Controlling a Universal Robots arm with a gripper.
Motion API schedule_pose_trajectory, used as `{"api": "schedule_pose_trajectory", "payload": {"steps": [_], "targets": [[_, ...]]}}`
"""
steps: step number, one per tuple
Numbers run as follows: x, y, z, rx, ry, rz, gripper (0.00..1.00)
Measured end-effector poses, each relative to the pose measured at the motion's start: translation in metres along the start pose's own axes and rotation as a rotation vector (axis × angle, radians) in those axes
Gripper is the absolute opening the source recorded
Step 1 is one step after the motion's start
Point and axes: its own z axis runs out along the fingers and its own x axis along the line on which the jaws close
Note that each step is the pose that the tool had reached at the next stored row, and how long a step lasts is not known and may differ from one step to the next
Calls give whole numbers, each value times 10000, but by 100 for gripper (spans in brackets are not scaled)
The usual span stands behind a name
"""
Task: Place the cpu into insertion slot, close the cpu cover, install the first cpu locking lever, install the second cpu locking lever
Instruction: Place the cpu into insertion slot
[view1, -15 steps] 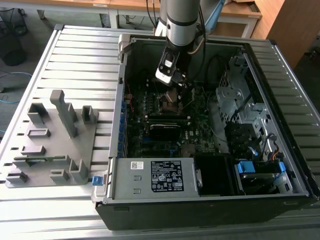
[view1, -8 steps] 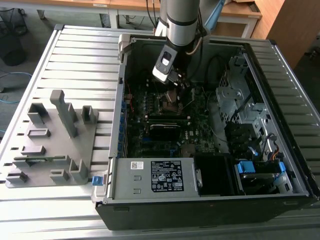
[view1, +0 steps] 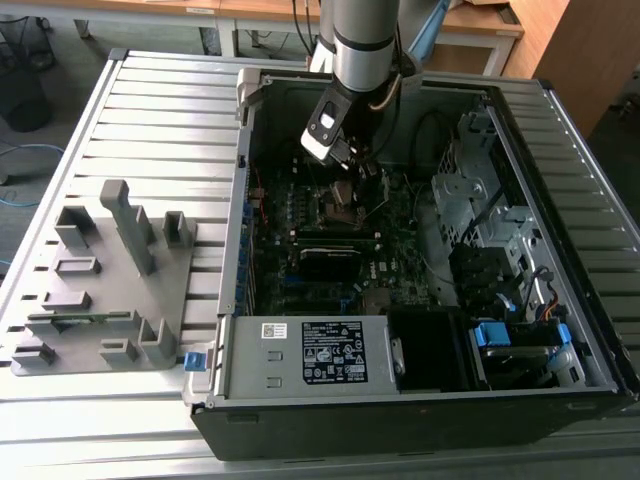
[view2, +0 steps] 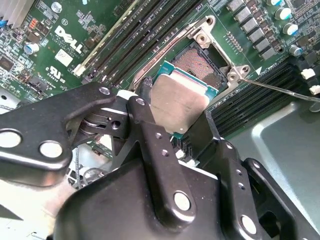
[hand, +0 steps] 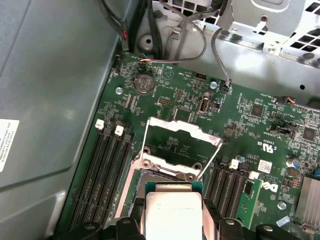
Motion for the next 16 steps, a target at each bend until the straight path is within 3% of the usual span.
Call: {"api": "schedule_pose_trajectory", "payload": {"steps": [6,16], "targets": [[3,0,1,-1,-20,238,54],[2,-1,8,3,-181,2035,54]]}}
